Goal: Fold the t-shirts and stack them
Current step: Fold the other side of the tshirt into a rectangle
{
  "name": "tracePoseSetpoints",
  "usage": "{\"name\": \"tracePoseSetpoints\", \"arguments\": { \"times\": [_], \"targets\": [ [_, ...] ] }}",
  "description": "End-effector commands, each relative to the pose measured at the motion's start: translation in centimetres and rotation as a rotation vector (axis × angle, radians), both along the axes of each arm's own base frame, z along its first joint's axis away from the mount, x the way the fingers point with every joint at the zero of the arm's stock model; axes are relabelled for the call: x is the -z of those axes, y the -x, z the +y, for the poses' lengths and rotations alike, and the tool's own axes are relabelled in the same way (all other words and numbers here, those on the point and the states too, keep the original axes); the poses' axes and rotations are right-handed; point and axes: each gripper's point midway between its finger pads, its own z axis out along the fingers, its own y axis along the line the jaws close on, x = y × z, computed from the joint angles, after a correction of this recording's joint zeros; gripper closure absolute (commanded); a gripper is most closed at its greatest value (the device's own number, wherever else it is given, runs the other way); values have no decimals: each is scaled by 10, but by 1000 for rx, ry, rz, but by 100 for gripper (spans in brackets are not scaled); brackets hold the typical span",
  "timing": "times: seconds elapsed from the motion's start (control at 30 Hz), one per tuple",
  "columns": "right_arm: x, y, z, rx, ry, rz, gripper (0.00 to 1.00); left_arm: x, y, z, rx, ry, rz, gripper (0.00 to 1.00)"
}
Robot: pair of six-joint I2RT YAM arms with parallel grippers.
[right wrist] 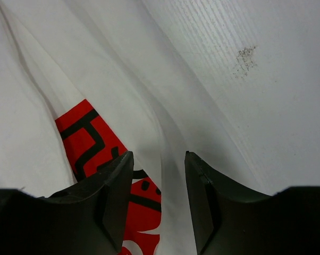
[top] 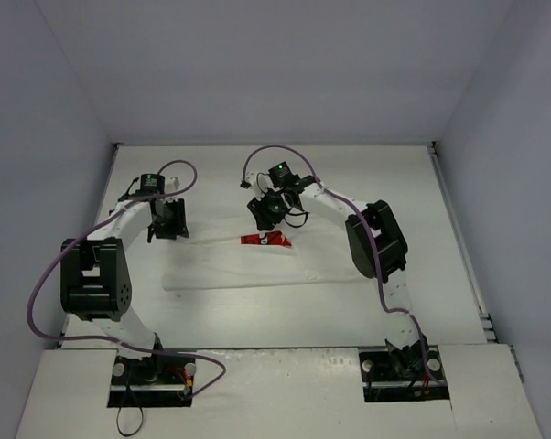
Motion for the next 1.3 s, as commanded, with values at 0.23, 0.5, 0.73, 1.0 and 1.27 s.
{"name": "tracePoseSetpoints", "arguments": {
  "times": [0.23, 0.5, 0.73, 1.0, 1.27],
  "targets": [
    [-32, 9, 13, -48, -63, -39, 68, -18, 18, -2, -6, 14, -73, 67],
    [-33, 51, 0, -88, -61, 15, 80, -20, 34, 8, -64, -30, -84, 68],
    [-54, 77, -6, -110, -56, -25, 68, -51, 21, 5, -83, -1, -170, 68],
    [-74, 96, 0, -114, -87, -25, 62, -81, -10, -1, -111, 35, -248, 67],
    [-76, 53, -12, 79, 9, -123, 93, -72, -40, -34, -61, 12, -264, 67]
  ]
}}
